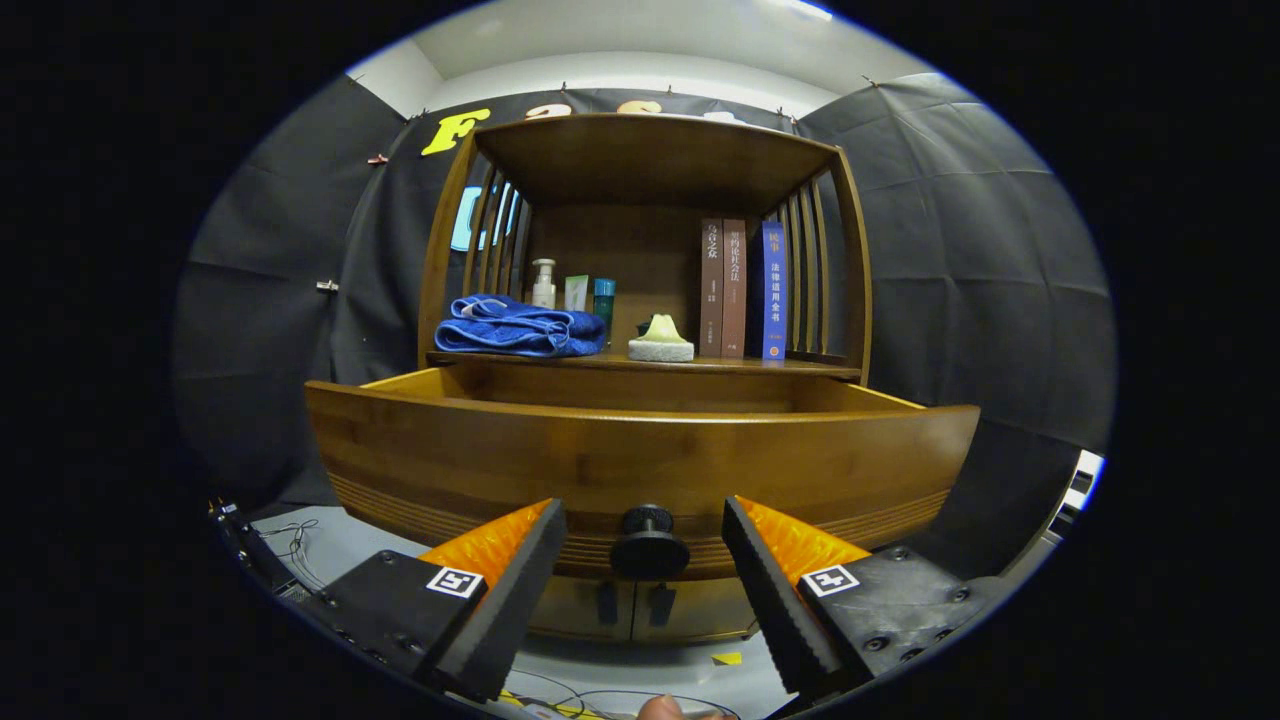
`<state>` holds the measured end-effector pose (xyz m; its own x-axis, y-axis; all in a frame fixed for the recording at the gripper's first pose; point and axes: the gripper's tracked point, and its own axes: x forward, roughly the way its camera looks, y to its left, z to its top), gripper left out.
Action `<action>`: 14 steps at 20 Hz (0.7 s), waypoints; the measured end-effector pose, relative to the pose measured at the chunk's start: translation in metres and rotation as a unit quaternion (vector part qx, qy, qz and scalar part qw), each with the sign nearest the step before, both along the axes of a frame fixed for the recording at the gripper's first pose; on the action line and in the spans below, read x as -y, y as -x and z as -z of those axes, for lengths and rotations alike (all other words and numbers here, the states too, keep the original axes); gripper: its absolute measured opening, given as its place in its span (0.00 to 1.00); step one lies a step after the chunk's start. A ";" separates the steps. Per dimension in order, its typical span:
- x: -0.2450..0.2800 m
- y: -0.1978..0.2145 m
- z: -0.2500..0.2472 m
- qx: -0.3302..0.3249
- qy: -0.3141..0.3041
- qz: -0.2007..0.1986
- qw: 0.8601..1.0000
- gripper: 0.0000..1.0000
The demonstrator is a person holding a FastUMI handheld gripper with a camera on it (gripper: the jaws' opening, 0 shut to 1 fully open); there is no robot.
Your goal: Pull open the drawer, take out the items inside it, and place them on the countertop above the cabinet.
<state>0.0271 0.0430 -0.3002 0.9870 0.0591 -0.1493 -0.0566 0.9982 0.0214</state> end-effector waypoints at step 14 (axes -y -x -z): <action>-0.003 -0.038 0.011 0.000 -0.008 -0.003 1.000 1.00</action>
<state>0.0646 0.0458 -0.3111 0.9865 0.0684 -0.1487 -0.0634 0.9973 0.0383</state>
